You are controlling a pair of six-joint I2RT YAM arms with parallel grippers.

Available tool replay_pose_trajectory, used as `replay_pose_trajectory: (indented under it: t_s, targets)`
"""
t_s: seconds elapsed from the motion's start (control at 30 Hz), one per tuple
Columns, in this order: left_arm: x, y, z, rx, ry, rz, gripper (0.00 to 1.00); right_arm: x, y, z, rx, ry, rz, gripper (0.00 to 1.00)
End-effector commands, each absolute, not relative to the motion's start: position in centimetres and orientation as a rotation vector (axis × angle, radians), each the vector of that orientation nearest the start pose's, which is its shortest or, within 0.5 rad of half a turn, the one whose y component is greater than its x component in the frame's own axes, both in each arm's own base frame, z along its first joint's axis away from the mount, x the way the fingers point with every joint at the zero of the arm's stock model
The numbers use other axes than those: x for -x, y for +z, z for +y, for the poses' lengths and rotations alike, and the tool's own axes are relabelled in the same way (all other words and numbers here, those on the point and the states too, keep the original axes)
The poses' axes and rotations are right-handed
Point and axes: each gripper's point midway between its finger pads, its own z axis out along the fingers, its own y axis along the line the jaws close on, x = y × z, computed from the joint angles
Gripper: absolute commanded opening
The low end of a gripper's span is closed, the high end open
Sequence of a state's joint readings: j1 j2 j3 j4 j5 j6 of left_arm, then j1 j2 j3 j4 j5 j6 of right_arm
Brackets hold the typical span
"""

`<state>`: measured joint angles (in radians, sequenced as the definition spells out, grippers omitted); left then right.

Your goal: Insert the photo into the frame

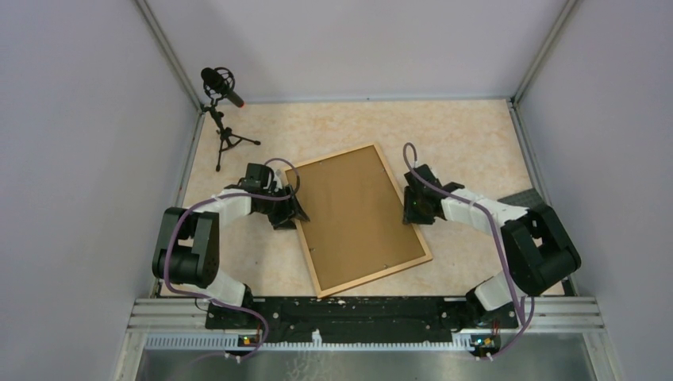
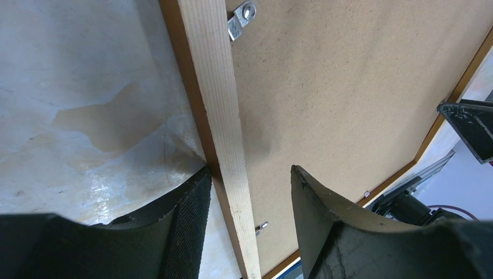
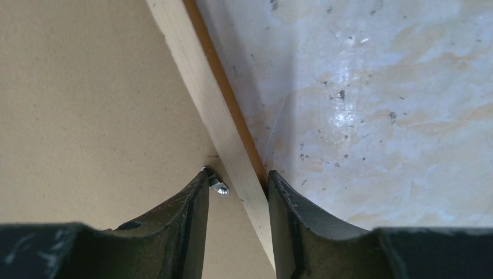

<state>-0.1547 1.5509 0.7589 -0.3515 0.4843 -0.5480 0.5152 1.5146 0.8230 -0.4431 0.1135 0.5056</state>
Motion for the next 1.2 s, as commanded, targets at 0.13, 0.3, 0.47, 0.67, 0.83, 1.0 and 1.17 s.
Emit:
replay_pose_trajectory:
  t_s: [0.13, 0.3, 0.47, 0.67, 0.83, 1.0, 1.17]
  targets:
    - [-25.9, 1.5, -13.7, 0.395, -0.793, 2.793, 0.59, -25.6, 0.7, 10.7, -0.524, -0.131, 2.608, 0.0]
    - [-26.0, 1.6, -13.9, 0.396, -0.81, 2.789, 0.58, -25.1, 1.0, 12.3, -0.52, 0.003, 2.614, 0.0]
    - [-25.9, 1.6, -14.0, 0.39, -0.818, 2.792, 0.58, -25.5, 2.3, 13.9, -0.254, 0.094, 2.666, 0.26]
    - [-26.0, 1.6, -14.1, 0.392, -0.833, 2.791, 0.58, -24.2, 0.9, 12.9, -0.165, 0.023, 2.727, 0.4]
    - [-25.9, 1.6, -14.1, 0.392, -0.826, 2.793, 0.58, -23.3, 0.4, 12.3, -0.117, -0.019, 2.767, 0.44]
    - [-25.9, 1.5, -14.0, 0.393, -0.824, 2.794, 0.57, -23.2, 0.9, 11.7, -0.109, -0.054, 2.747, 0.34]
    - [-25.8, 1.4, -14.1, 0.401, -0.829, 2.795, 0.57, -24.3, 2.0, 12.8, -0.078, 0.037, 2.677, 0.1]
